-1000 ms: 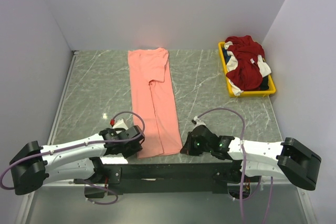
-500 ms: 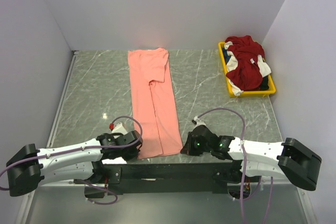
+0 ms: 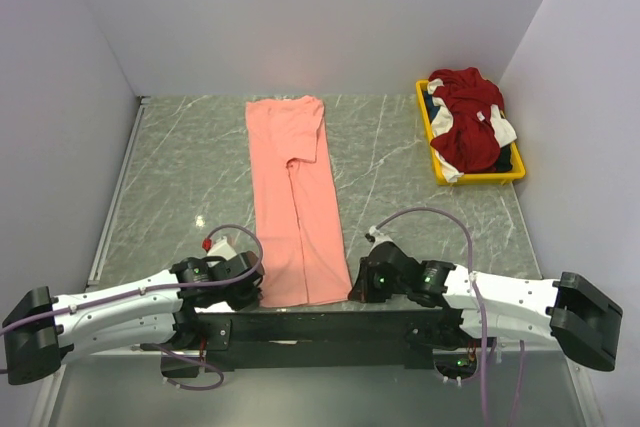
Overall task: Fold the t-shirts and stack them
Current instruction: Fold the tshirt
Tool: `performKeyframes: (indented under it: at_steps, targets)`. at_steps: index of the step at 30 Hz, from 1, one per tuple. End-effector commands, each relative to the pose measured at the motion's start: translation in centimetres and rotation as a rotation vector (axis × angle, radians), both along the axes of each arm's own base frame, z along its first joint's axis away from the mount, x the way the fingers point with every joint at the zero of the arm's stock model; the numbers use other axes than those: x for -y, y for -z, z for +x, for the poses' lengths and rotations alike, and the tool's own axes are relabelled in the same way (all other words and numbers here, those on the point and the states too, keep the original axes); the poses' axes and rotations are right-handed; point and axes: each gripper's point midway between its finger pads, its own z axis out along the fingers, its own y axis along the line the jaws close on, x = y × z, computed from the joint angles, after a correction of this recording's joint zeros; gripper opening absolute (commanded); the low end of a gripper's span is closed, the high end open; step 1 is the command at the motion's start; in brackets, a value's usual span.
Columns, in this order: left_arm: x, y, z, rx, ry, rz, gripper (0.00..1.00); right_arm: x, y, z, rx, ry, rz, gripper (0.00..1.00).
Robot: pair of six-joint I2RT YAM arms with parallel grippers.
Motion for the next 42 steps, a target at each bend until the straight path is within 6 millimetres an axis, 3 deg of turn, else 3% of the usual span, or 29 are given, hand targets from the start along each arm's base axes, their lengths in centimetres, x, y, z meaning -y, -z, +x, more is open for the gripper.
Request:
performKeyframes:
  at_steps: [1, 5, 9, 10, 19, 23, 28, 30, 32, 37, 38, 42]
  targets:
    - [-0.7, 0.0, -0.7, -0.028, 0.014, 0.034, 0.01, -0.5, -1.1, -1.1, -0.008, -0.068, -0.006, 0.0]
    - [0.0, -0.4, -0.7, -0.018, 0.054, 0.011, 0.01, -0.9, -2.0, -0.8, 0.019, -0.095, -0.013, 0.0]
    - [0.9, -2.7, 0.0, 0.026, 0.096, 0.001, 0.01, -1.2, -3.9, -0.7, 0.042, -0.142, -0.025, 0.0]
    - [1.0, -3.2, 0.2, 0.04, 0.102, 0.001, 0.01, -1.6, -4.9, -0.4, 0.063, -0.153, -0.013, 0.0]
    - [2.3, -5.7, 2.7, 0.158, 0.096, -0.019, 0.0, -2.5, -7.2, 2.9, 0.176, -0.142, -0.084, 0.0]
    - [2.4, -7.8, 6.1, 0.26, 0.046, -0.006, 0.0, -3.2, -8.3, 6.3, 0.215, -0.119, -0.114, 0.0]
    - [2.3, -10.0, 12.0, 0.354, -0.022, -0.024, 0.01, -4.2, -11.1, 12.0, 0.275, -0.04, -0.109, 0.0]
    - [2.1, -10.3, 14.0, 0.37, -0.055, -0.023, 0.01, -4.2, -10.8, 14.1, 0.276, -0.003, -0.146, 0.0]
    - [2.5, -11.4, 15.8, 0.399, -0.079, -0.041, 0.0, -4.8, -12.0, 16.3, 0.303, 0.03, -0.139, 0.0]
    - [1.4, -10.5, 20.4, 0.387, -0.165, 0.001, 0.01, -5.7, -11.5, 21.8, 0.302, 0.093, -0.172, 0.0]
    - [1.6, -11.2, 21.6, 0.413, -0.179, -0.015, 0.01, -5.8, -11.4, 22.7, 0.303, 0.101, -0.18, 0.0]
    - [1.0, -9.3, 24.9, 0.377, -0.229, 0.002, 0.01, -6.1, -10.4, 27.2, 0.3, 0.133, -0.212, 0.0]
